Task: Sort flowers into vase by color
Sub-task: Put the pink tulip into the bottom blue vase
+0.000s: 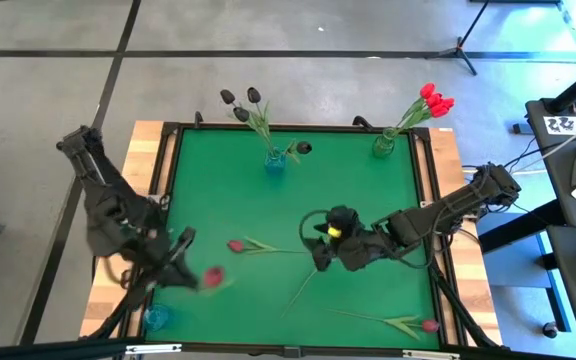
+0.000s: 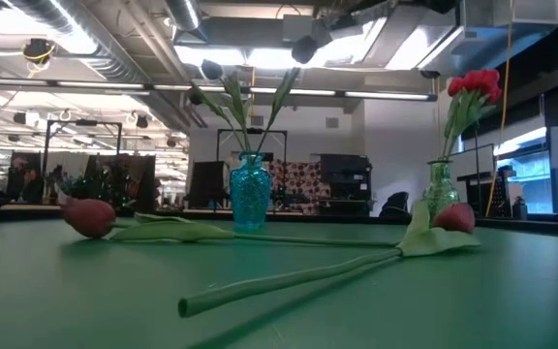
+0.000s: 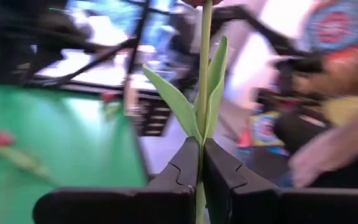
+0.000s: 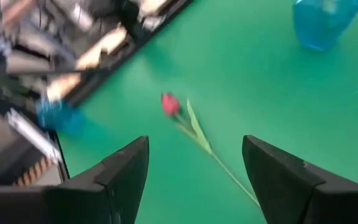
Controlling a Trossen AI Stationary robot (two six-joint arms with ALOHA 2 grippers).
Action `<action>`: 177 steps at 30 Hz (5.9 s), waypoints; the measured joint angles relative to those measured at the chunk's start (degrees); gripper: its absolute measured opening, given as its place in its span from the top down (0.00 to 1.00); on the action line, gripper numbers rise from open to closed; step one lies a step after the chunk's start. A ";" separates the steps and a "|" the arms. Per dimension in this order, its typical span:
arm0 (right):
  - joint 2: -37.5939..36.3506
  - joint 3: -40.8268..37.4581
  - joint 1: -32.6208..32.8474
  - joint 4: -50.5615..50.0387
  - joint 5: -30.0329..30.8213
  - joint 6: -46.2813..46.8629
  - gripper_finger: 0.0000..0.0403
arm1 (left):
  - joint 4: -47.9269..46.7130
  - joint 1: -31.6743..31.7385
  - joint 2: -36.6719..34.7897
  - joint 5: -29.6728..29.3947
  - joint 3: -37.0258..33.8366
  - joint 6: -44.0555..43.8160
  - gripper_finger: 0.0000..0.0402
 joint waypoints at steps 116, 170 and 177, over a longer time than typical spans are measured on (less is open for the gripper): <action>2.53 0.96 -1.54 -3.42 4.69 23.62 0.36 | 5.62 -41.98 -22.26 -40.14 -26.87 4.12 0.59; 24.93 -7.16 -6.60 31.23 -15.86 -40.47 0.36 | 9.37 12.67 -4.49 -13.84 -26.14 -38.17 0.59; 25.69 -6.73 -7.60 18.62 -17.08 -33.52 0.36 | 3.03 8.12 1.64 -12.62 -26.18 -47.82 0.60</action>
